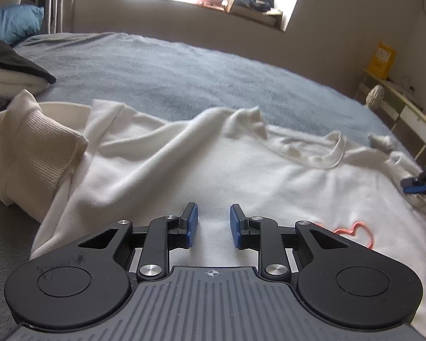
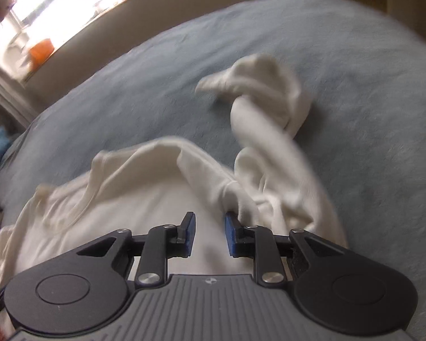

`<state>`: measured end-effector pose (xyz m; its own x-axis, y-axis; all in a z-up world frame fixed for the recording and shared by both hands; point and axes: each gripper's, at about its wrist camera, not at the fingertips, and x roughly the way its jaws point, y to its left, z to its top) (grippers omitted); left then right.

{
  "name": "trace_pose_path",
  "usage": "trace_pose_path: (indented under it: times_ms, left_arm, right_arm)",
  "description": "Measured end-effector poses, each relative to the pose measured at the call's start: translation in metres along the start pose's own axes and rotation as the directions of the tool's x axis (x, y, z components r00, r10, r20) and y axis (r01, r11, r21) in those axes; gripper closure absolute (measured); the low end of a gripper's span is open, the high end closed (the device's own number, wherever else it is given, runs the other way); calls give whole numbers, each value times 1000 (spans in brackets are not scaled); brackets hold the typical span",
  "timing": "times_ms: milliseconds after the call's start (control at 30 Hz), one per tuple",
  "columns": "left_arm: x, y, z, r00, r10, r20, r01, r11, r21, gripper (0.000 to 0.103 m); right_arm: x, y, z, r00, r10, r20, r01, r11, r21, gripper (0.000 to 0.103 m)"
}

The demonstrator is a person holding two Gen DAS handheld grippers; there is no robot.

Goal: Fold clothes
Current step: 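Move the right gripper to the ribbed sleeve cuff beside the clothes pile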

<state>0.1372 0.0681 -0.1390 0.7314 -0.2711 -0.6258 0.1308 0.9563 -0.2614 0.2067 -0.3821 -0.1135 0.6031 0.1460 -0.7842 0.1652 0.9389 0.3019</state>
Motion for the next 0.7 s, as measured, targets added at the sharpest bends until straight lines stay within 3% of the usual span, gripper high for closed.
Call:
trace_pose_path:
  times_ms: [100,167,333,500,567,667,700]
  left_arm:
    - [-17,1,0,999,-3,40,4,1000,-12,79]
    - [-29,5,0,998,7,64,-5,999,-32,79]
    - [-55,19,-2,991,54,120,-43,995,-88,79]
    - [-67,42,-1,977,154,150,-135,982,-129,79]
    - [-65,54,0,973,187,135,-164,973,-165,79]
    - [-59,68,-4,979,174,106,-147,963,-223,79]
    - [-58,70,-6,980,169,102,-143,964,-226,79]
  right_arm:
    - [-11,58,-5,997,57,45,-48,982,-185,79]
    - [-8,104,-11,989,149,-10,-146,949,-278,79]
    - [16,220,-29,927,321,-195,-373,842,-390,75]
    - [46,325,-49,884,354,-304,-464,742,-485,75]
    - [58,360,-54,890,336,-308,-456,688,-564,73]
    - [71,396,-63,919,292,-265,-390,581,-715,52]
    - [78,404,-64,925,278,-261,-376,556,-742,51]
